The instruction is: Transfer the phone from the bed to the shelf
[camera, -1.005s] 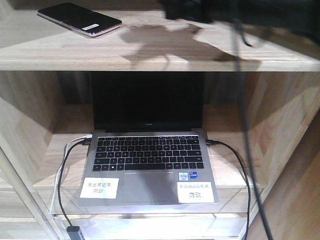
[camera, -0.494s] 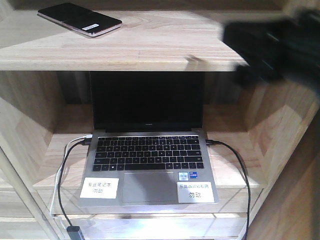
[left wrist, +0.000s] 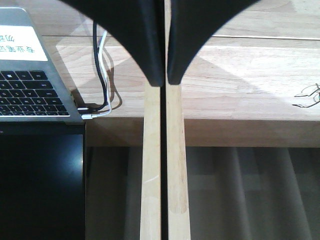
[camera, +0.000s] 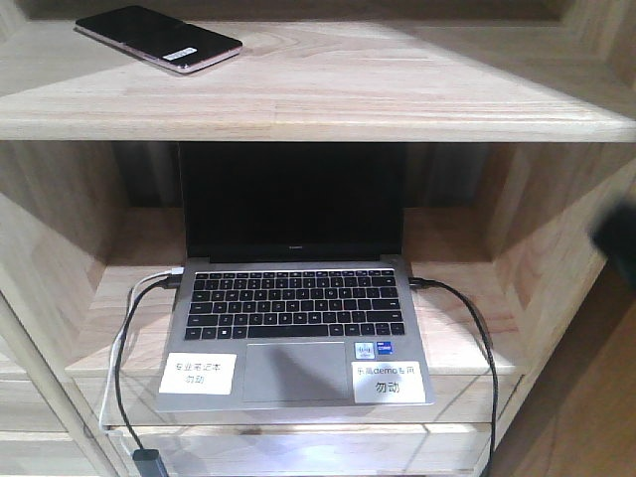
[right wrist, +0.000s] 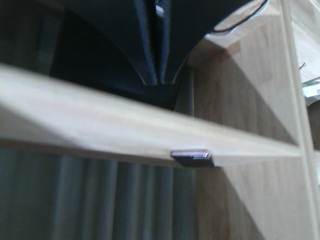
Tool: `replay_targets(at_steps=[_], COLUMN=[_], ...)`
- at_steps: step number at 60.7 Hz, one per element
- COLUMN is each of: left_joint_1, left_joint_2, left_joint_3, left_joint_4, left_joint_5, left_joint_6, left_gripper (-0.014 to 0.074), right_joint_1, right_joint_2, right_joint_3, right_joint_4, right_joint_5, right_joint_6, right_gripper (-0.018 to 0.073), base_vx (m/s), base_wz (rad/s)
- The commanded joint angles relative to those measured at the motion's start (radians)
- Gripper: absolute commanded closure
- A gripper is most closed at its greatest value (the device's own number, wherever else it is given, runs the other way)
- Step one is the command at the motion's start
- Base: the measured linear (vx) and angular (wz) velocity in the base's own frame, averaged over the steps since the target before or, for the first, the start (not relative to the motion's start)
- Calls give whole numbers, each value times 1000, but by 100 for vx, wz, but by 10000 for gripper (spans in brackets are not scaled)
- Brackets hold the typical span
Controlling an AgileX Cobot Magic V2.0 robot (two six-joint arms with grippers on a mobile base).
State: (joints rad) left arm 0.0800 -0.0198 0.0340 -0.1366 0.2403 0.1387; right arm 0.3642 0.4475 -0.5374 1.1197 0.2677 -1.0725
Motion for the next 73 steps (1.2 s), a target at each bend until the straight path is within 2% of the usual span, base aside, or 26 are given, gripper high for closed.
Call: replay_targets(at_steps=[1,20,73], left_joint_1=[-4,-4,-4], left_joint_2=[-6,-6,-6], left_joint_3=[3,3,3], left_joint_4=[-9,-9,-9], left_joint_5=[-74,-74,-74], left_joint_6=[-4,-4,-4], left_gripper=[596,596,596], right_joint_1=[-6,-6,-6], right_joint_2=[-70,-165,-165], right_joint_3=[44,159,158], right_joint_4=[24,33,46], right_joint_5=[-41,-37,-34], right_joint_6=[7,20,20], right_gripper=[564,564,564], base_vx=[0,0,0], base_wz=[0,0,0])
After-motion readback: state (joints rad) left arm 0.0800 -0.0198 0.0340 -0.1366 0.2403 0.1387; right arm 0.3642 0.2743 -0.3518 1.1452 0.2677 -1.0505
